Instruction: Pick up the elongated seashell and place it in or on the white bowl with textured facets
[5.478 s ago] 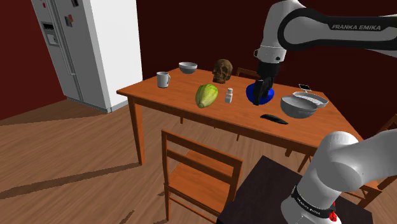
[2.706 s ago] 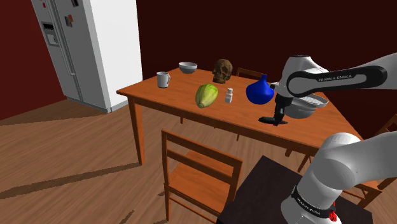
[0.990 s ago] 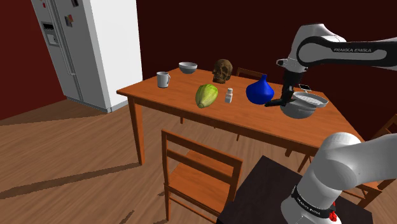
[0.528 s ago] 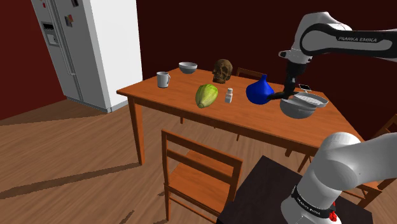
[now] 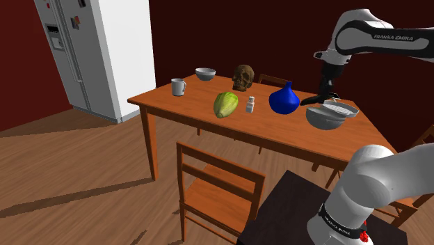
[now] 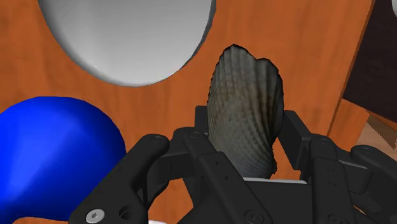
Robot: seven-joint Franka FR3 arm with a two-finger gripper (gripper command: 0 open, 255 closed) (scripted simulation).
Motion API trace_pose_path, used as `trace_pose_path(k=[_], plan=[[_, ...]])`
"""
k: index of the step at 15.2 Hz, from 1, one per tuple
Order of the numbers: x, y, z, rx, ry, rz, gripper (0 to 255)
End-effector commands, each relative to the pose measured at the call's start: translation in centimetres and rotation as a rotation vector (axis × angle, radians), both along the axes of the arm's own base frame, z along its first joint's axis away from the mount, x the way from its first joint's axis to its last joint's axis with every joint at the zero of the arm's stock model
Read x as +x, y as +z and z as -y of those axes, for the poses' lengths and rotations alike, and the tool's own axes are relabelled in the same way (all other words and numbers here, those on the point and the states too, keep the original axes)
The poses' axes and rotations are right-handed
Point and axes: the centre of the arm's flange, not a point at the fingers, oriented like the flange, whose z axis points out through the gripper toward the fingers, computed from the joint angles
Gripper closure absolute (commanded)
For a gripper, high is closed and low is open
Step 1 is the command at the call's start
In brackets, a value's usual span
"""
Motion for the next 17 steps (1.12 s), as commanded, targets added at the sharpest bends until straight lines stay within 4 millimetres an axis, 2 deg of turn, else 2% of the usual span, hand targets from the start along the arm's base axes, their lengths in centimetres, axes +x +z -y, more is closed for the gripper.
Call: trace_pose_path(k=[1,10,17], plan=[[-0.5,-0.1,2.5,-0.001,0.001,0.0,255],[-4.1,-0.1,13.6,-0.001,0.001,0.0,255],[-4.1,-3.8,13.6,-0.001,0.001,0.0,255]])
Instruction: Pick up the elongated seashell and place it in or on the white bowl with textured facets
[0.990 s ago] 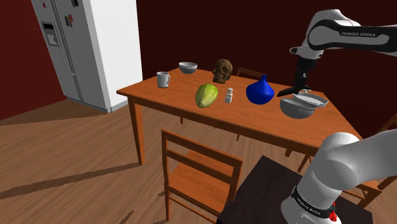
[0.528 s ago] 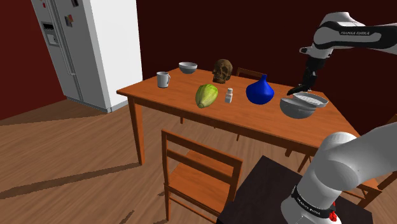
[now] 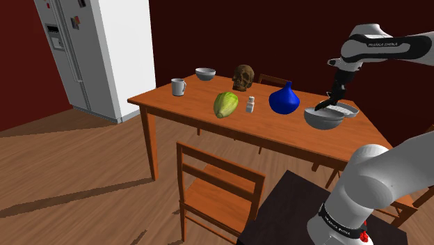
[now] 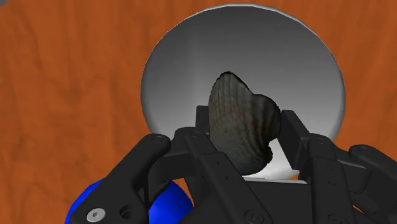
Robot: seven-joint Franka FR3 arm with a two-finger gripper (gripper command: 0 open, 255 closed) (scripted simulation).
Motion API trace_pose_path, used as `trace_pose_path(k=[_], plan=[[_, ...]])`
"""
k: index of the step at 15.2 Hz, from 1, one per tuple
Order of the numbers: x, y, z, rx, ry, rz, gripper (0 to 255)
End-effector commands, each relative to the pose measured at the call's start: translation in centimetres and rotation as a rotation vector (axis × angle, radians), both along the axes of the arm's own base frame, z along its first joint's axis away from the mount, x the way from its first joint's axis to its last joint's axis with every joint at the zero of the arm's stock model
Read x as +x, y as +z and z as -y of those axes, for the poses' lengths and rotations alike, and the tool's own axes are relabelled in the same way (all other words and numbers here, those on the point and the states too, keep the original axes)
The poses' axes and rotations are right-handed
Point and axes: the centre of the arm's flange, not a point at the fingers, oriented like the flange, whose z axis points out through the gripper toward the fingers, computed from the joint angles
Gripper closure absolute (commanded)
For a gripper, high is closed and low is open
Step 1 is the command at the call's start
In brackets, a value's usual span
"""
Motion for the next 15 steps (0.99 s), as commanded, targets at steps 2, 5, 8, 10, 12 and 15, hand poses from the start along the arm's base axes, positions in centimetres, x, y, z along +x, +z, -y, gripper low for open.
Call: trace_pose_path(k=[2,5,8,10,12,15], plan=[[-0.1,-1.6,0.0,0.0,0.0,0.0,255],[-0.1,-3.2,0.0,0.0,0.0,0.0,255],[-0.1,-3.9,0.0,0.0,0.0,0.0,255],[-0.1,-3.9,0.0,0.0,0.0,0.0,255],[-0.1,-3.9,0.0,0.0,0.0,0.0,255],[-0.1,-3.9,0.0,0.0,0.0,0.0,0]])
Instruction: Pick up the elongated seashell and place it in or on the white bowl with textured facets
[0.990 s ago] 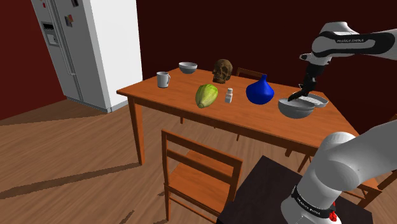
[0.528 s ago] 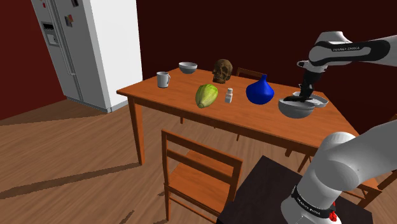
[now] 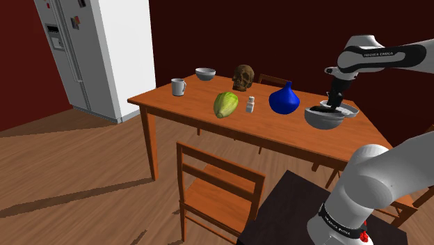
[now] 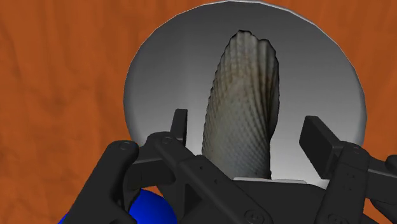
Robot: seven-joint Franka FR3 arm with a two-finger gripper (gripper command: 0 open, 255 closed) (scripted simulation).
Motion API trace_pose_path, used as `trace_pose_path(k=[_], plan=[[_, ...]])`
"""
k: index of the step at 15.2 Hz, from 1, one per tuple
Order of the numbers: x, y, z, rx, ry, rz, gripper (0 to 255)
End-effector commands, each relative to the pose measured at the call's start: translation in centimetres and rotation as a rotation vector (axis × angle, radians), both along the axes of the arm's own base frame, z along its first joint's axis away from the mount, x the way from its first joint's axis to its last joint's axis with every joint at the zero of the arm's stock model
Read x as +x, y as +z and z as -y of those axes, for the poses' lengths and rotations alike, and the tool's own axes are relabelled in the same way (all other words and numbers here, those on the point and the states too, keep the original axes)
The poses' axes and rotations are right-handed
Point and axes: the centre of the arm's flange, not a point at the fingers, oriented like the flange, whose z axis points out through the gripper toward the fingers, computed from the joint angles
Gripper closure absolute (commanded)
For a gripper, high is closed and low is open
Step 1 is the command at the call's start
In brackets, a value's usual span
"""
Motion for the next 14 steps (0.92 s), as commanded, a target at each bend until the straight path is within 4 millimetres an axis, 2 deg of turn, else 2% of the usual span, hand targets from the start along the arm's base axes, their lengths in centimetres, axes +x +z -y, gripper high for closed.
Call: trace_pose_path(k=[1,4,8,14], plan=[[0.0,0.0,0.0,0.0,0.0,0.0,0],[0.0,0.0,0.0,0.0,0.0,0.0,0],[-0.1,5.0,-0.5,0.0,0.0,0.0,0],[-0.1,5.0,-0.5,0.0,0.0,0.0,0]])
